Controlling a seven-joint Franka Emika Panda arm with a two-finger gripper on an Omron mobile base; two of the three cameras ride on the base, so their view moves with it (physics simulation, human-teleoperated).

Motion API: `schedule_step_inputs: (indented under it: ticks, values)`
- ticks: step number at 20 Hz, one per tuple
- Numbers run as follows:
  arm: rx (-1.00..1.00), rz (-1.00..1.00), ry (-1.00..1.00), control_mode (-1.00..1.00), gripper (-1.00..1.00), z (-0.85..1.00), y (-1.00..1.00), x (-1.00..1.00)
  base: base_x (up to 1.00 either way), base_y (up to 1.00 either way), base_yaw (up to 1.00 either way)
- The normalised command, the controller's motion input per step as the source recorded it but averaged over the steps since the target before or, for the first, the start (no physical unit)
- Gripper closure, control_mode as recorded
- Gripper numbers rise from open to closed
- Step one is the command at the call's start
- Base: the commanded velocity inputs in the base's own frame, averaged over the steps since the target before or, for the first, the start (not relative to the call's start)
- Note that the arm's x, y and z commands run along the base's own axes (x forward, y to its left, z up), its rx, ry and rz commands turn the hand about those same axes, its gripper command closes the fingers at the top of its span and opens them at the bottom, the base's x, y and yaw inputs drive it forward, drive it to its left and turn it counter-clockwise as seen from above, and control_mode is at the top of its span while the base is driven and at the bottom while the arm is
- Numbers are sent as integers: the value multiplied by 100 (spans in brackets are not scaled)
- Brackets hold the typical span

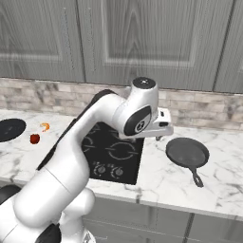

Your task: Place both pans onto different burners. Then place the bell pepper and the shrimp on different pans.

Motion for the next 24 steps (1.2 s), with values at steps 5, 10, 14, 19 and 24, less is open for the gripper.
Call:
schedule_step_inputs:
  ticks: [5, 10, 14, 19, 24]
  values:
    - [-7, 0, 0, -100, -100, -11, -68, 0, 0, 0, 0]
    - [-2, 0, 0, -100, -100, -25, -72, -1, 0, 0, 0]
    - [0, 0, 6, -100, -100, -25, -56, -18, 0, 0, 0]
    - [0, 0, 10, -100, -100, -27, -39, -14, 0, 0, 0]
    - [0, 0, 14, -100, -100, -24, -22, 0, 0, 0, 0]
